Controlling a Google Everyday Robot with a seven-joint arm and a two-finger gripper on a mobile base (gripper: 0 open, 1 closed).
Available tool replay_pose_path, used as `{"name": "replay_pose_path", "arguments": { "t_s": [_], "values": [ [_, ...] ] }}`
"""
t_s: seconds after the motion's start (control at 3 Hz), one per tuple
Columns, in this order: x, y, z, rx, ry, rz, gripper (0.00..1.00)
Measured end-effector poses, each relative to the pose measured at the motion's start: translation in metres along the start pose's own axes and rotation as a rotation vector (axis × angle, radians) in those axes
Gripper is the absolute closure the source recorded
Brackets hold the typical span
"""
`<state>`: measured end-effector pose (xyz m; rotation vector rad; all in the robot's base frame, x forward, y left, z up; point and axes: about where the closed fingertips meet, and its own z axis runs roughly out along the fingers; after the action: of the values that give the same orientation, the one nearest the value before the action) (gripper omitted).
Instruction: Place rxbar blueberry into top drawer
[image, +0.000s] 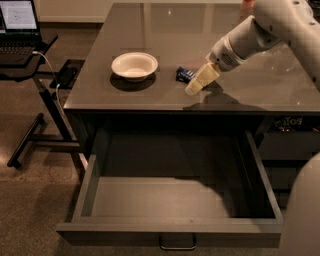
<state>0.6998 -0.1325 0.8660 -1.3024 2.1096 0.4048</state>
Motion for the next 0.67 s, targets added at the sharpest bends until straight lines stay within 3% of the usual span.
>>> {"name": "replay_pose_path", "arguments": {
  "t_s": [0.67],
  "values": [
    [0.0043, -0.0115, 0.0236, -0.016, 0.029, 0.017, 0.0]
  ]
}}
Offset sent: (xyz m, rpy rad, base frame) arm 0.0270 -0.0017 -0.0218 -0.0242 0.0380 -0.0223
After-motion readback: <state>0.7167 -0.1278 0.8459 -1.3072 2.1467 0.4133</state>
